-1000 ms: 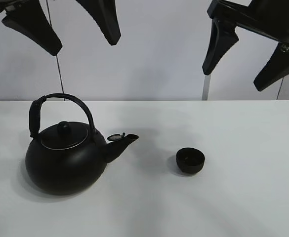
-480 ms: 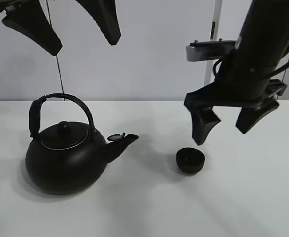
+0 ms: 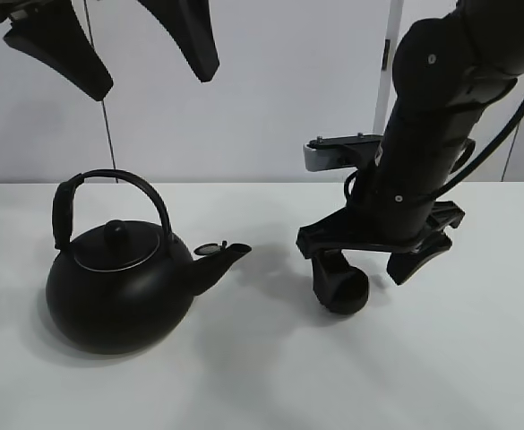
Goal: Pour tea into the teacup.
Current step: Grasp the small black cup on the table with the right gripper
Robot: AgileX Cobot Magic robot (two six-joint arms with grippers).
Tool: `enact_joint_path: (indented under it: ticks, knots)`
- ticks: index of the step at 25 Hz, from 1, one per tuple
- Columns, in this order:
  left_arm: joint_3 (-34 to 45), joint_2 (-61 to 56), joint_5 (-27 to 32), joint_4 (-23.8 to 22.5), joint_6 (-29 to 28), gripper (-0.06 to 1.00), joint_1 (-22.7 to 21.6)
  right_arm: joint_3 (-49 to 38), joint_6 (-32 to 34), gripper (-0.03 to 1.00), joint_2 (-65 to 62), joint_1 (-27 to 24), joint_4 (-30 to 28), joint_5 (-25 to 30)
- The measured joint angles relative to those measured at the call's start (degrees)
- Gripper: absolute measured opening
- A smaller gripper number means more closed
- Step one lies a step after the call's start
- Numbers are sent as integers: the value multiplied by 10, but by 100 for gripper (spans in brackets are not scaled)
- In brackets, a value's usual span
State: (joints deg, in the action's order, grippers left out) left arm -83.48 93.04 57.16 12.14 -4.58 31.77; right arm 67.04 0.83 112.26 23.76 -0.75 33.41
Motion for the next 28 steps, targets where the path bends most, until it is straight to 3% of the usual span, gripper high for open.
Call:
enact_joint_path:
  ticks: [15, 23, 28]
  knots:
    - [0, 0, -1, 0, 0, 69, 0, 0, -37, 60, 17, 1, 53, -24]
    - [0, 0, -1, 0, 0, 69, 0, 0, -35, 42, 17, 1, 53, -33]
    - [0, 0, -1, 0, 0, 69, 0, 0, -32, 41, 17, 1, 53, -33]
